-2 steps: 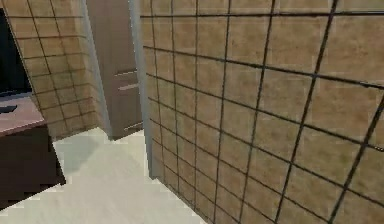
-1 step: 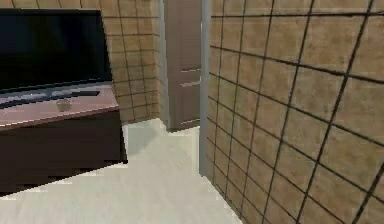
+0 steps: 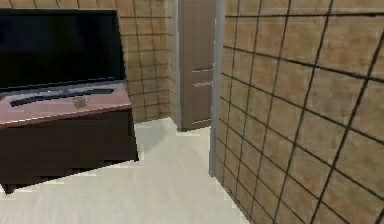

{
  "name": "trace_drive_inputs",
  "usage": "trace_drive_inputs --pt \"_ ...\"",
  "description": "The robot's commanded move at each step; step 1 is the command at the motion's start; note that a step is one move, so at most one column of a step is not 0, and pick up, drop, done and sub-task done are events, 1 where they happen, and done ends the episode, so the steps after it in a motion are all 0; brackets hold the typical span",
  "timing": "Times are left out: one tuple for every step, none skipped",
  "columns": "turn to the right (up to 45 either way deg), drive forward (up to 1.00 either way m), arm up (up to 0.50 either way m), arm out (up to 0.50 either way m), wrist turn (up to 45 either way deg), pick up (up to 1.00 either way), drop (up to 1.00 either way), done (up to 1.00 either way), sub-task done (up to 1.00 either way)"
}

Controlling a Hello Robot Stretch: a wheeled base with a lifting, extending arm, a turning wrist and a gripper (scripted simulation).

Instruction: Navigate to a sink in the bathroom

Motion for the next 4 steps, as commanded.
trace_drive_inputs --pt "0.0 1.0 0.0 0.0 0.0 0.0 0.0 0.0 0.0" --pt "0.0 0.45 0.0 0.0 0.0 0.0 0.0 0.0 0.0" --pt "21.0 0.0 0.0 0.0 0.0 0.0 0.0 0.0 0.0" --pt "0.0 0.45 0.0 0.0 0.0 0.0 0.0 0.0 0.0"
